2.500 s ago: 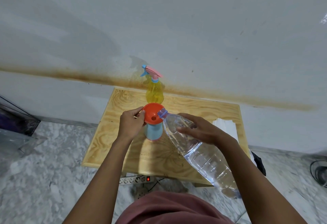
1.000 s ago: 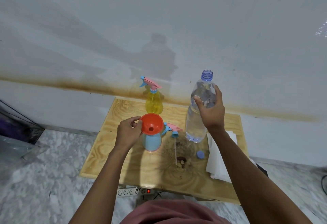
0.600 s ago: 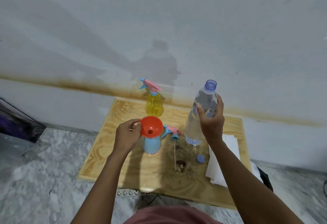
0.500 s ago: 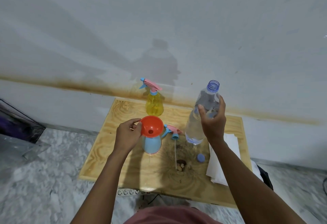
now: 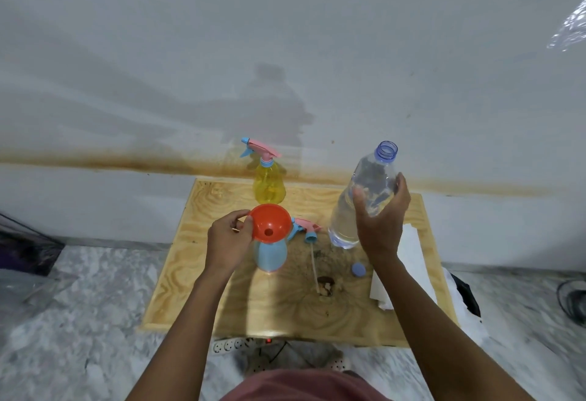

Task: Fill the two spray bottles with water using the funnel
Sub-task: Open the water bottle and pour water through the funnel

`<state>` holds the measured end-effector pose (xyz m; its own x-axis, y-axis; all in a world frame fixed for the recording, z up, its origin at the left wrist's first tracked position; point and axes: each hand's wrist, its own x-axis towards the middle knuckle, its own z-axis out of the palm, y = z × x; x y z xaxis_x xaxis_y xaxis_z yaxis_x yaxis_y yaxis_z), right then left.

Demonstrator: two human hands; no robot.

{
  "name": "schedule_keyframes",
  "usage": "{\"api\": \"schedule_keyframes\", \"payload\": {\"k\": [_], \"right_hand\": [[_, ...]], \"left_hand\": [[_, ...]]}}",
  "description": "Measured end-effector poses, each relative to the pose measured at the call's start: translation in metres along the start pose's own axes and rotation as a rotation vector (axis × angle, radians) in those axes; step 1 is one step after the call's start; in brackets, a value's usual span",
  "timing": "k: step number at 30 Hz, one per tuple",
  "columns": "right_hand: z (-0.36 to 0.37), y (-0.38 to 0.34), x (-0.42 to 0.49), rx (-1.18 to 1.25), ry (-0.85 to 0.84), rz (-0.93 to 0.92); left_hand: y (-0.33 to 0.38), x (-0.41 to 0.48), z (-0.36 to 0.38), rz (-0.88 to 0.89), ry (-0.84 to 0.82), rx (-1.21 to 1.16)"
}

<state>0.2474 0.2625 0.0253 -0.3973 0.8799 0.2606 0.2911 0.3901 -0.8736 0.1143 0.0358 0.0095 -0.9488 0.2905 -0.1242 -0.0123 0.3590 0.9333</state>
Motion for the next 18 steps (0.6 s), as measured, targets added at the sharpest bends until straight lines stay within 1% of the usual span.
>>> {"api": "schedule_keyframes", "payload": {"k": [2,3,4,5,7,9,10,11,12,14,18], "right_hand": [[0.006,-0.003,-0.025,-0.093,0.168,-0.066],[0.01,-0.006,-0.04,-0.101,0.19,-0.09],[0.016,-0.009,-0.054,-0.088,0.157,-0.098],[0.021,-0.014,-0.065,-0.065,0.081,-0.09],[0.033,-0.024,-0.078,-0.015,-0.162,-0.017],[0.046,-0.031,-0.075,-0.001,-0.427,0.1],[0.052,-0.034,-0.071,-0.015,-0.536,0.172],[0.058,-0.036,-0.067,-0.045,-0.609,0.217],[0.063,-0.038,-0.065,-0.087,-0.645,0.221],[0.068,-0.042,-0.061,-0.153,-0.65,0.172],[0.064,-0.05,-0.056,-0.091,-0.591,0.161]], "left_hand": [[-0.001,0.0,-0.001,0.0,-0.009,-0.009],[-0.001,0.0,-0.001,-0.002,-0.013,-0.012],[-0.003,0.001,-0.001,-0.002,-0.017,-0.015],[-0.003,0.001,-0.001,-0.002,-0.02,-0.014],[-0.005,0.001,-0.002,-0.004,-0.029,-0.016],[-0.007,0.002,-0.003,-0.007,-0.037,-0.014],[-0.008,0.002,-0.004,-0.006,-0.039,-0.01],[-0.009,0.002,-0.004,-0.005,-0.045,-0.008],[-0.011,0.003,-0.005,-0.003,-0.053,-0.012],[-0.012,0.003,-0.007,-0.008,-0.076,-0.037],[-0.016,0.003,-0.017,-0.05,-0.065,-0.119]]}}
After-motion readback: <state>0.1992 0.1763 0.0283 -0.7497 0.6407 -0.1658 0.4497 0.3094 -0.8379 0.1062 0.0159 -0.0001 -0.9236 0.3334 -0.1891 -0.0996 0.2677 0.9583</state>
